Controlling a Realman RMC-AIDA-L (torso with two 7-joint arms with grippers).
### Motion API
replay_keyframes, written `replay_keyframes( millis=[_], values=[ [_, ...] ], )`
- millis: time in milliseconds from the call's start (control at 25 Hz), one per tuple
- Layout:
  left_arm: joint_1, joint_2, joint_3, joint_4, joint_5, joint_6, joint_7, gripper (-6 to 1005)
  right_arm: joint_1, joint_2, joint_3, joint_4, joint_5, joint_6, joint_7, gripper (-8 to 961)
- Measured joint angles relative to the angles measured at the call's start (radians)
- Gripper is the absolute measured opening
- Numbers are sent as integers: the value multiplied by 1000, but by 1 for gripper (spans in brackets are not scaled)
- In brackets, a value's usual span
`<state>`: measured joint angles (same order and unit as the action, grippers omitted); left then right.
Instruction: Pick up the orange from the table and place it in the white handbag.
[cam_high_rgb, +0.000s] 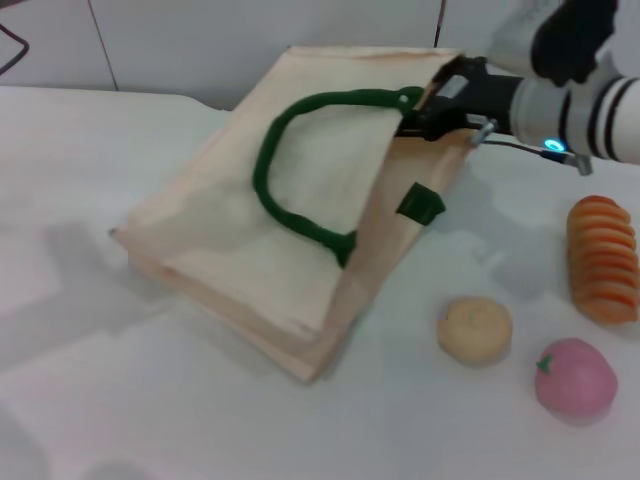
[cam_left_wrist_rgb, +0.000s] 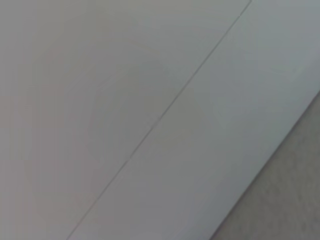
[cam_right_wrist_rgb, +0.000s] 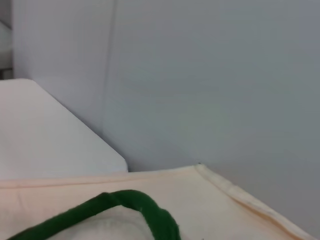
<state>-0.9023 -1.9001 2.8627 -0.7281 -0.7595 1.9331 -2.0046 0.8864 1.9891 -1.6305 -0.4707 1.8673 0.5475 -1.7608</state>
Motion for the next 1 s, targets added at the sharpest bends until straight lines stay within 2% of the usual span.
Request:
replay_keyframes(
  millis=[120,360,560,880,1000],
  values=[
    [10,-1,0,0,-12,-9,3,705,-30,-3,35,-3,-19,3,0,878],
    [45,-1,0,38,-37,-46,27,802,-81,-1,102,-9,-72,20,13,877],
    [79,1,0,90,-44,-88,70,800,-117,-3,136,-11,-76,63,49,877],
    [139,-17,-5,194,-137,-143,249,798,-201,6,333,-40,-73,85,29,876],
    [172,-34,-5,238,-193,-171,369,796,-245,26,447,-57,-64,102,-39,876]
  ],
)
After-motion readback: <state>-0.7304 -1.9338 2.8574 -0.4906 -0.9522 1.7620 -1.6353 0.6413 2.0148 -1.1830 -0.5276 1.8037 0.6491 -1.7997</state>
